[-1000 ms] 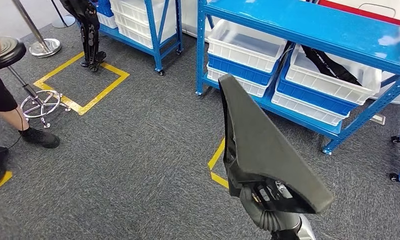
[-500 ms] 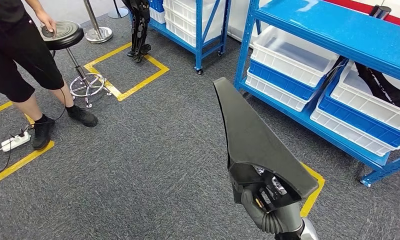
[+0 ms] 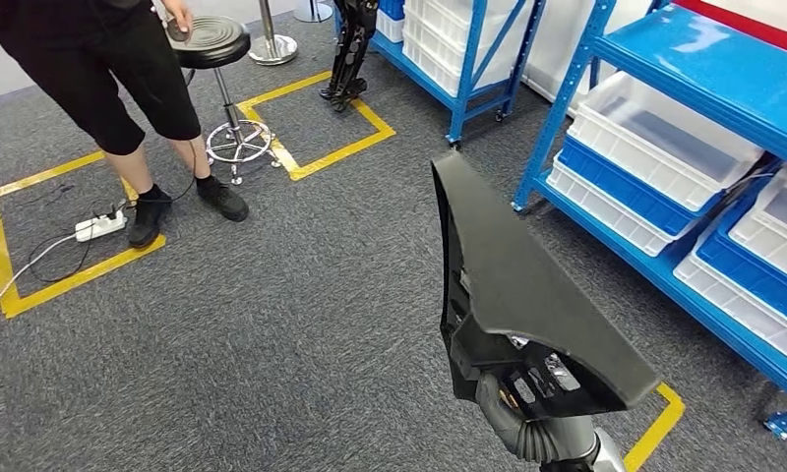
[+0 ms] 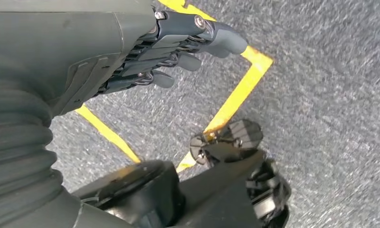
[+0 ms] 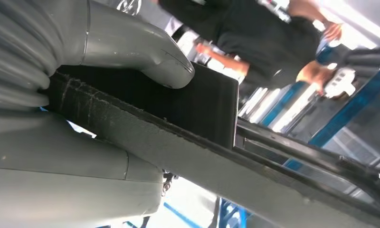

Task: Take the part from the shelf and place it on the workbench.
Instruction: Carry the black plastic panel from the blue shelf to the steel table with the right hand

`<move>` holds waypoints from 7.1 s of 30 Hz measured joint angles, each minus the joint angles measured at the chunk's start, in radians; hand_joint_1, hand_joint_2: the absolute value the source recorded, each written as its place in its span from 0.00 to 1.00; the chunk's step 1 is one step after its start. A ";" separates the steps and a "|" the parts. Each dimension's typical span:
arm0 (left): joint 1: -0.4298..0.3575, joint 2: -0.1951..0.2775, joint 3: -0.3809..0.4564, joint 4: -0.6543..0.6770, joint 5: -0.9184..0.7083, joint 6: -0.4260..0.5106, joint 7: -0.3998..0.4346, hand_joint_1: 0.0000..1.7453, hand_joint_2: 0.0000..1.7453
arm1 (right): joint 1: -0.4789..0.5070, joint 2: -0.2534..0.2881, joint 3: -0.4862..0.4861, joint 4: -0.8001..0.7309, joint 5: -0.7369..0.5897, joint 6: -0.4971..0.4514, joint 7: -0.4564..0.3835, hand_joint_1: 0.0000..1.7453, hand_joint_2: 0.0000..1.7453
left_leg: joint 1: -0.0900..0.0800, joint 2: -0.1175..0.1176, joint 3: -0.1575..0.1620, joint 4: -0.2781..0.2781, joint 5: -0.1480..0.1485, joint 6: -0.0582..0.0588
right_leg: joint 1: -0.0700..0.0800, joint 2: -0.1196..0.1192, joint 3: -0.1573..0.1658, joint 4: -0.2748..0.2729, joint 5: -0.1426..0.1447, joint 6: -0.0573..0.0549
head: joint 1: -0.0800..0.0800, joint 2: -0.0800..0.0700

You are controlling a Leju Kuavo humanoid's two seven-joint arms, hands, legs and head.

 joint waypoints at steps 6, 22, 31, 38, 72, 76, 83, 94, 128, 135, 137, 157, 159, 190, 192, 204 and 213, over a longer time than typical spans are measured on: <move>-0.008 0.002 0.015 0.000 0.010 -0.010 -0.009 0.00 1.00 | -0.013 0.003 -0.005 0.011 -0.023 0.022 -0.023 1.00 1.00 | -0.001 -0.088 -0.013 -0.005 0.018 0.032 | -0.008 0.132 -0.131 0.265 -0.113 -0.003 | 0.007 0.000; 0.009 0.035 0.027 0.000 0.003 0.004 0.000 0.00 1.00 | 0.014 0.051 -0.014 0.047 -0.047 0.018 -0.078 1.00 1.00 | 0.001 -0.062 -0.145 0.251 -0.104 -0.025 | -0.008 0.101 -0.016 -0.013 0.023 -0.043 | -0.003 0.000; 0.007 0.046 0.028 0.000 0.003 0.004 -0.001 0.00 1.00 | 0.015 0.060 -0.018 0.055 -0.046 0.018 -0.080 1.00 1.00 | 0.004 -0.009 -0.001 0.003 -0.004 -0.005 | -0.003 0.005 -0.006 0.004 -0.004 0.002 | 0.005 0.000; 0.004 0.050 0.035 0.000 0.002 0.008 0.002 0.00 1.00 | 0.018 0.062 -0.021 0.057 -0.046 0.014 -0.082 1.00 1.00 | 0.003 -0.106 -0.017 -0.002 0.016 0.026 | -0.010 0.136 -0.148 0.290 -0.120 0.002 | 0.016 0.000; 0.003 0.052 0.050 0.000 -0.018 0.006 0.026 0.00 1.00 | 0.027 0.076 -0.056 0.057 -0.047 -0.021 -0.072 1.00 1.00 | 0.009 -0.158 -0.036 0.016 0.019 0.018 | -0.013 0.178 -0.054 0.108 -0.055 0.019 | 0.012 0.000; 0.006 0.052 0.052 0.000 -0.019 0.004 0.026 0.00 1.00 | 0.026 0.078 -0.058 0.057 -0.047 -0.022 -0.074 1.00 1.00 | 0.009 -0.198 -0.044 0.004 0.037 -0.009 | -0.004 0.201 -0.015 0.018 -0.026 -0.003 | 0.012 0.000; 0.004 0.052 0.052 0.000 -0.021 0.004 0.012 0.00 1.00 | 0.026 0.083 -0.060 0.057 -0.047 -0.018 -0.078 1.00 1.00 | 0.008 -0.063 -0.149 0.250 -0.103 -0.033 | -0.012 0.101 -0.007 0.001 -0.004 -0.036 | -0.002 0.000; 0.000 0.050 0.052 0.000 -0.029 0.005 0.011 0.00 1.00 | 0.020 0.088 -0.062 0.057 -0.045 -0.010 -0.077 1.00 1.00 | 0.007 -0.028 -0.018 0.015 0.000 0.013 | -0.003 0.043 -0.012 0.046 -0.048 0.004 | 0.008 0.000; -0.006 0.043 0.053 0.000 -0.038 0.003 0.008 0.00 1.00 | 0.017 0.095 -0.075 0.058 -0.036 -0.005 -0.072 1.00 1.00 | 0.002 -0.082 -0.029 0.002 0.014 0.031 | -0.006 0.128 -0.096 0.239 -0.150 -0.013 | 0.008 0.000; -0.003 0.040 0.053 0.000 -0.038 0.001 0.009 0.00 1.00 | 0.014 0.095 -0.076 0.059 -0.033 0.001 -0.070 1.00 1.00 | 0.003 -0.173 -0.042 0.004 0.034 0.011 | -0.017 0.197 -0.004 0.028 -0.051 0.014 | 0.010 0.000; -0.003 0.040 0.053 0.000 -0.038 0.001 0.009 0.00 1.00 | 0.013 0.096 -0.076 0.059 -0.033 0.003 -0.069 1.00 1.00 | 0.001 -0.179 -0.043 0.004 0.036 0.007 | -0.017 0.199 -0.002 0.016 -0.047 0.006 | 0.010 0.000; 0.004 0.027 0.057 0.000 -0.040 -0.025 0.001 0.00 1.00 | 0.020 0.113 -0.079 0.066 -0.059 0.008 -0.050 1.00 1.00 | -0.003 -0.057 0.007 -0.002 -0.017 -0.009 | 0.002 0.122 -0.010 0.009 -0.024 -0.032 | -0.003 0.000; 0.004 0.028 0.057 0.000 -0.040 -0.031 -0.003 0.00 1.00 | 0.020 0.114 -0.079 0.066 -0.061 0.006 -0.049 1.00 1.00 | -0.004 -0.058 0.006 -0.002 -0.017 -0.006 | 0.001 0.121 -0.013 0.005 -0.022 -0.029 | -0.003 0.000; 0.001 0.024 0.057 0.000 -0.055 -0.034 -0.012 0.00 1.00 | 0.020 0.120 -0.080 0.069 -0.060 0.003 -0.039 1.00 1.00 | 0.007 -0.058 0.014 -0.044 0.012 0.035 | -0.010 0.137 -0.126 0.229 -0.114 -0.011 | 0.000 0.000; 0.002 0.023 0.057 0.000 -0.055 -0.034 -0.012 0.00 1.00 | 0.021 0.119 -0.080 0.071 -0.059 0.003 -0.038 1.00 1.00 | 0.012 -0.060 0.011 -0.043 0.015 0.028 | -0.022 0.137 -0.146 0.262 -0.114 0.008 | 0.000 0.000; 0.005 0.024 0.058 0.000 -0.058 -0.033 -0.010 0.00 1.00 | 0.020 0.121 -0.084 0.074 -0.058 0.003 -0.036 1.00 1.00 | 0.023 -0.059 -0.059 0.123 -0.077 -0.036 | -0.036 0.141 -0.012 0.007 -0.007 -0.018 | -0.009 0.000; 0.005 0.025 0.058 0.000 -0.058 -0.035 -0.010 0.00 1.00 | 0.016 0.121 -0.085 0.076 -0.058 0.005 -0.035 1.00 1.00 | -0.001 -0.058 -0.003 0.001 0.001 0.001 | -0.007 0.140 0.011 0.008 -0.037 -0.022 | -0.008 0.000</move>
